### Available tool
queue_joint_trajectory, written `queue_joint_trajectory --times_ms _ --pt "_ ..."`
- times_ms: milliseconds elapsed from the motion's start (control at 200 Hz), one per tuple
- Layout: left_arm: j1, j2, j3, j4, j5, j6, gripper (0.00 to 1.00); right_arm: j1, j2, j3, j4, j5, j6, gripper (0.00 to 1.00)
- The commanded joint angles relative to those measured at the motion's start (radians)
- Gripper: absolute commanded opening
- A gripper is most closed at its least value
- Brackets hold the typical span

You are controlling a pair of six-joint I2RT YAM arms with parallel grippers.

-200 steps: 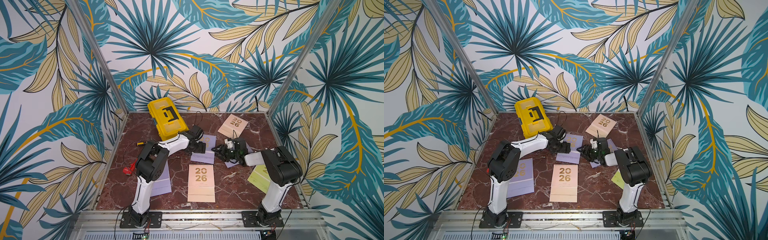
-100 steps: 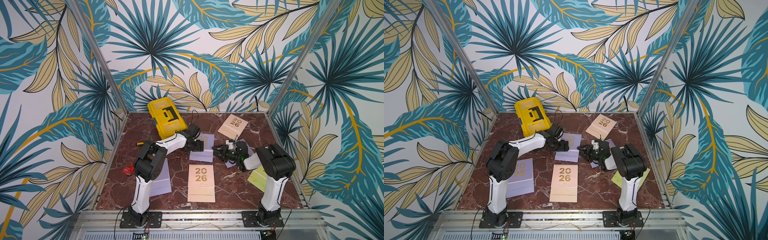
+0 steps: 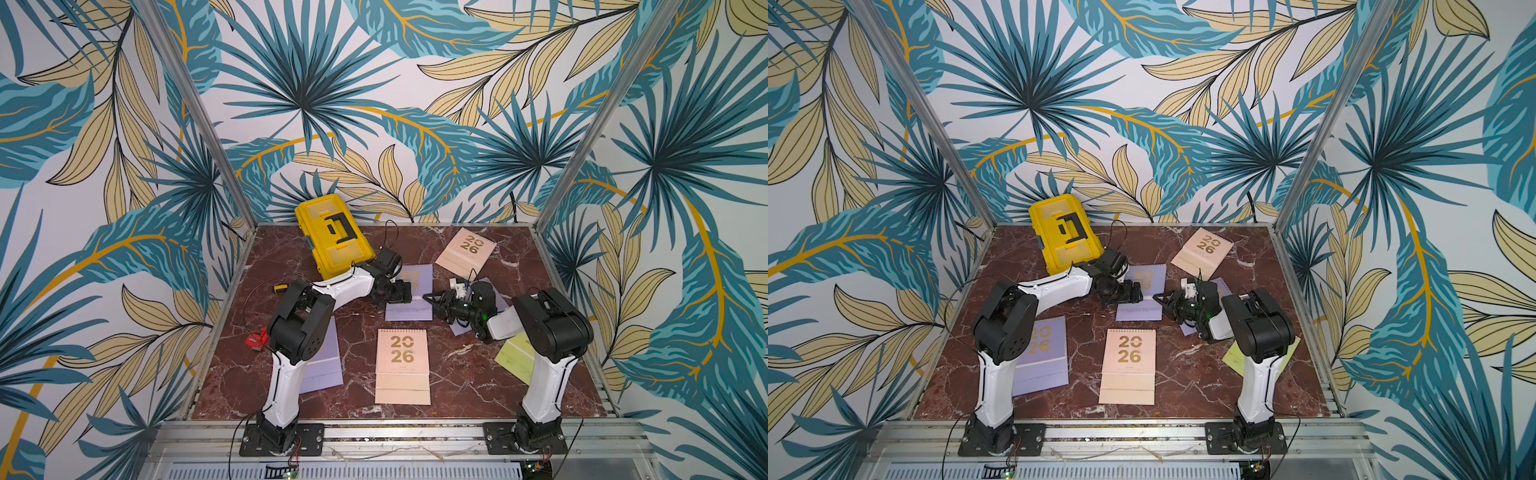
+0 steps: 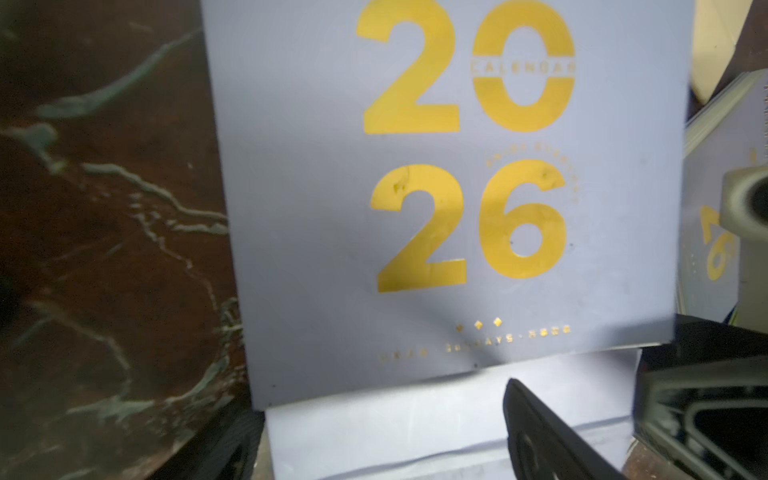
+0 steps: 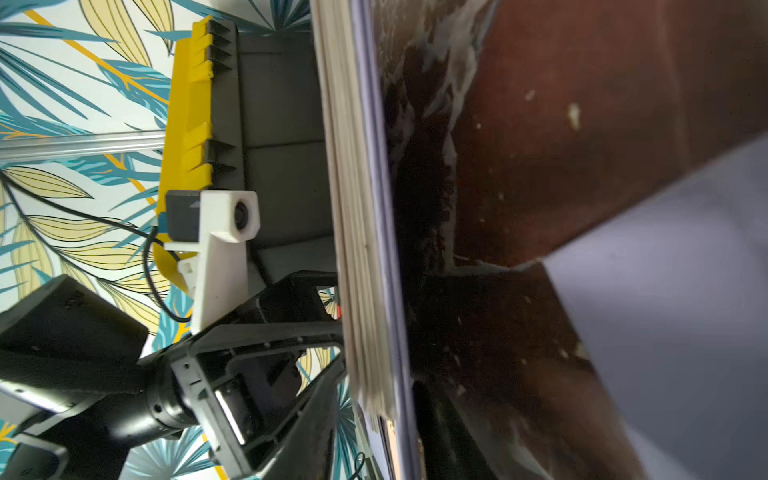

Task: Stack the calendars
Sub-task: Pick up the calendar at the center of the board.

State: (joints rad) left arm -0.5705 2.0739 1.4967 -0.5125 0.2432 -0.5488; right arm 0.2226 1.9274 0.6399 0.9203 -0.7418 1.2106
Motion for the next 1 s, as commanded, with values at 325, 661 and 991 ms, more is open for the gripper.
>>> queue_joint_trajectory --times_ms 325,661,991 --pt "-0.005 -0.055 0.003 0.031 0.039 0.004 0.91 0.007 -0.1 0.044 -0.219 0.007 -0.156 0.1" --pt "-0.005 -0.122 0.022 0.031 0.063 0.007 0.91 0.007 -0.168 0.035 -0.254 0.012 -0.178 0.0" --pt "-0.02 -0.222 -0.011 0.031 0.038 0.0 0.92 0.001 -0.359 0.023 -0.507 0.046 -0.311 0.0"
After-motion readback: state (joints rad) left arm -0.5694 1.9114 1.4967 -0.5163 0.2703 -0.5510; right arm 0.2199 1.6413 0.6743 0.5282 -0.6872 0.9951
